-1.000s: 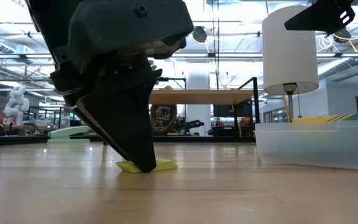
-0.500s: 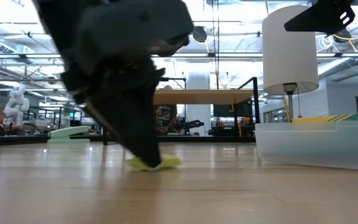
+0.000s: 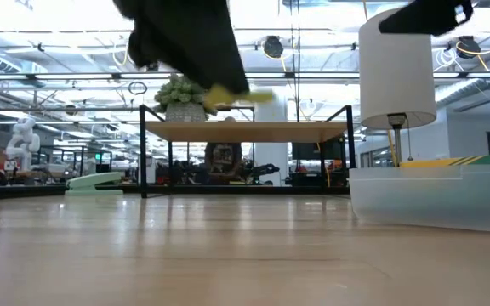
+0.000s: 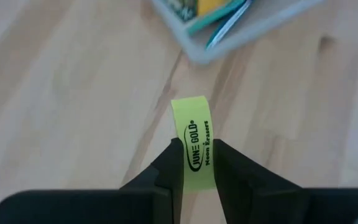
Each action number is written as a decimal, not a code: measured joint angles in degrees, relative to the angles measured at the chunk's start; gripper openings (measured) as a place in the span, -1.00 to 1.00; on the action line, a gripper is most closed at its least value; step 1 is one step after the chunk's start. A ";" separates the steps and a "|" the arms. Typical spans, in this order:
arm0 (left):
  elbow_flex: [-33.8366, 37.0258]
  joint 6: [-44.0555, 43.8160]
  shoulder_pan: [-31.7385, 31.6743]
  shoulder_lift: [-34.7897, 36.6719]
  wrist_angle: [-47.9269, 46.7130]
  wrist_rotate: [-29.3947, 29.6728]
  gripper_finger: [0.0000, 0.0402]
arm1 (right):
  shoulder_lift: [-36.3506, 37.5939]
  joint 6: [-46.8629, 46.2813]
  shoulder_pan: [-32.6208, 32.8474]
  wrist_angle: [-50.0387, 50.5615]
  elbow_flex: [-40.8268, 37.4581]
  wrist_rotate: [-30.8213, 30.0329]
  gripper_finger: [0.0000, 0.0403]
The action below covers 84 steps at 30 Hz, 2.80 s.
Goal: Pack school essentials
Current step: Put the yellow eraser into the purple supply box
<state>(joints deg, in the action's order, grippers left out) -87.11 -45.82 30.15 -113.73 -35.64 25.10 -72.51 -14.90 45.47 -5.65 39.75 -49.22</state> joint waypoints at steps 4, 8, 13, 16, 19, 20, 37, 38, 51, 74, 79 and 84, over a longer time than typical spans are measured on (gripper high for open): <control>0.00 5.18 -0.58 4.00 0.36 0.37 -0.62 | -1.20 14.13 -0.07 -4.17 0.00 1.47 0.94; 0.00 9.42 -1.18 6.73 2.38 0.46 -0.62 | -4.07 26.88 -0.05 -11.30 0.00 5.38 0.94; -0.02 15.22 -1.66 7.69 9.22 -1.88 -0.62 | -9.91 46.01 -0.51 -24.07 0.00 10.10 0.94; -0.02 18.48 -1.66 7.44 13.02 -3.08 -0.62 | -13.21 54.03 -0.66 -31.21 0.00 11.93 0.94; -0.09 20.78 -1.87 6.98 15.05 -4.23 -0.62 | -15.56 57.83 -0.87 -34.62 0.00 12.01 0.94; -0.09 21.28 -1.90 6.94 15.34 -4.63 -0.62 | -15.93 58.55 -0.97 -34.75 0.00 12.01 0.94; -0.09 21.45 -2.01 6.97 16.28 -5.57 -0.62 | -16.46 64.47 -1.53 -35.30 0.00 11.99 0.94; -0.09 21.41 -2.01 6.91 16.30 -5.57 -0.62 | -16.46 64.90 -1.53 -35.30 0.00 11.99 0.94; -0.07 21.33 -2.63 5.41 18.88 -7.10 -0.62 | -16.46 69.68 -1.53 -35.76 0.00 12.07 0.94; -0.07 19.05 -3.82 5.41 20.88 -9.83 -0.62 | -16.46 86.25 -7.71 -37.07 0.00 19.25 0.26; -0.07 18.89 -3.82 5.41 20.85 -9.81 -0.62 | -16.43 86.31 -8.17 -37.44 0.00 21.06 -0.01; -0.07 18.59 -3.82 5.41 20.85 -9.81 -0.62 | -16.46 86.76 -8.40 -37.44 0.00 22.19 -0.29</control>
<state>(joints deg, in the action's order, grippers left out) -87.18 -27.24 26.33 -108.31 -14.79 15.29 -88.97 71.85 37.07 -43.09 39.75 -27.03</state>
